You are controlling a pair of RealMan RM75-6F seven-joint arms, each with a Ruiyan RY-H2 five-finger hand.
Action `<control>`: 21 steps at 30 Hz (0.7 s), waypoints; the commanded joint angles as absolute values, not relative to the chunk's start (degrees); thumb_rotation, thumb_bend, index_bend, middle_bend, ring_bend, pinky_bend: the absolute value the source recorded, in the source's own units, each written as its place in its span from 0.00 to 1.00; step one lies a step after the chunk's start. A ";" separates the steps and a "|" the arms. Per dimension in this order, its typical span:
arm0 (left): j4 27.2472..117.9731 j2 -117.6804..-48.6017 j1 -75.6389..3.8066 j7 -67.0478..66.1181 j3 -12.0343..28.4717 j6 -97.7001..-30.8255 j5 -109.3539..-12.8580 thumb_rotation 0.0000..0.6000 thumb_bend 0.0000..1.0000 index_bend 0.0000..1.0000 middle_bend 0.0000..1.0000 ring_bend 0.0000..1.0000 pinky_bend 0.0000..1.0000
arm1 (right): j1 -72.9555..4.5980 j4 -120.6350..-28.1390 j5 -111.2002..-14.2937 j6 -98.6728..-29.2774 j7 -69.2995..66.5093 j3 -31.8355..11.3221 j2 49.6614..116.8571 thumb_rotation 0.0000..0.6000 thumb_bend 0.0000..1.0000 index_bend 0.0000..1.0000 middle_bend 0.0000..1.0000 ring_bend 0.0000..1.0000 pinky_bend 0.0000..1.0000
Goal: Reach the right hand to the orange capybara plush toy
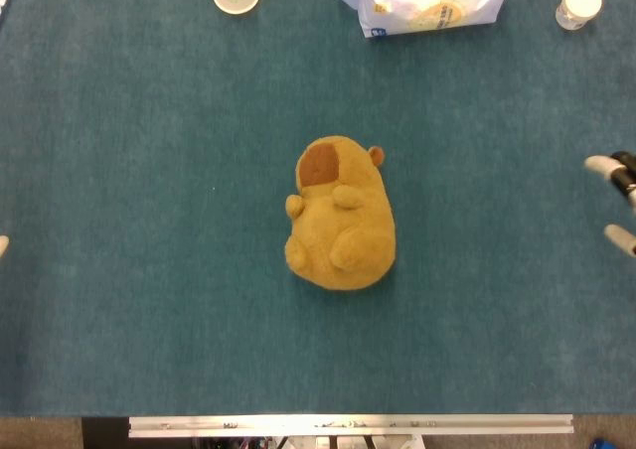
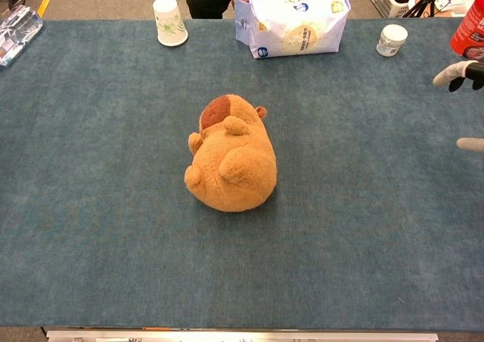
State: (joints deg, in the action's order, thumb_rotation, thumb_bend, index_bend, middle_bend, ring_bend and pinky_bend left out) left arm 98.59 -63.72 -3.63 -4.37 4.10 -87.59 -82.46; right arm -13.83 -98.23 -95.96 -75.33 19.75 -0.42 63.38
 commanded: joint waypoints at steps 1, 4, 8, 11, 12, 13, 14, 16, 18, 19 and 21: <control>98.32 -63.97 -3.87 -4.21 4.13 -87.26 -82.51 1.00 0.10 0.60 0.60 0.47 0.62 | -17.63 -101.91 -96.69 -69.12 20.28 -0.21 61.85 1.00 0.01 0.31 0.69 0.72 0.83; 98.07 -64.12 -3.98 -4.04 4.12 -87.09 -82.66 1.00 0.10 0.60 0.60 0.47 0.62 | -20.76 -105.17 -95.13 -62.94 22.67 -0.41 60.68 1.00 0.29 0.28 0.80 0.81 0.91; 97.95 -64.08 -3.84 -3.94 4.05 -87.04 -82.50 1.00 0.10 0.60 0.60 0.47 0.62 | -24.57 -107.92 -91.77 -56.49 26.24 -1.72 61.21 1.00 0.90 0.26 0.88 0.87 0.96; 97.77 -63.99 -3.56 -3.69 3.87 -87.00 -82.21 1.00 0.10 0.60 0.60 0.47 0.62 | -27.36 -108.35 -88.94 -52.55 28.33 -2.92 62.94 1.00 1.00 0.26 0.93 0.91 0.99; 97.69 -63.99 -3.48 -3.53 3.83 -87.01 -82.15 1.00 0.10 0.60 0.60 0.47 0.62 | -28.21 -108.39 -88.00 -51.38 28.81 -3.25 63.53 1.00 1.00 0.26 0.95 0.93 1.00; 97.58 -63.98 -3.39 -3.37 3.81 -87.01 -82.03 1.00 0.10 0.60 0.60 0.47 0.62 | -29.33 -108.38 -86.77 -49.93 29.18 -3.73 64.42 1.00 1.00 0.26 0.97 0.94 1.00; 97.50 -63.98 -3.32 -3.25 3.78 -87.01 -81.97 1.00 0.10 0.60 0.60 0.47 0.62 | -30.14 -108.26 -85.85 -48.97 29.31 -4.08 65.15 1.00 1.00 0.26 0.98 0.95 1.00; 97.34 -64.01 -3.19 -2.90 3.78 -87.05 -81.84 1.00 0.10 0.60 0.60 0.47 0.62 | -32.01 -107.84 -83.63 -46.78 28.97 -4.88 66.88 1.00 1.00 0.26 1.00 0.97 1.00; 97.15 -64.03 -3.10 -2.66 3.74 -87.03 -81.80 1.00 0.10 0.60 0.60 0.47 0.62 | -33.59 -107.33 -81.96 -44.98 28.01 -5.49 68.28 1.00 1.00 0.26 1.00 0.97 1.00; 97.05 -64.03 -3.06 -2.52 3.73 -87.01 -81.78 1.00 0.10 0.60 0.60 0.47 0.62 | -34.58 -106.90 -81.10 -43.92 27.15 -5.83 69.15 1.00 1.00 0.26 1.00 0.97 1.00; 96.90 -64.02 -2.97 -2.28 3.72 -87.03 -81.73 1.00 0.10 0.60 0.60 0.47 0.62 | -36.08 -106.05 -80.27 -42.46 25.74 -6.16 70.52 1.00 1.00 0.26 1.00 0.97 1.00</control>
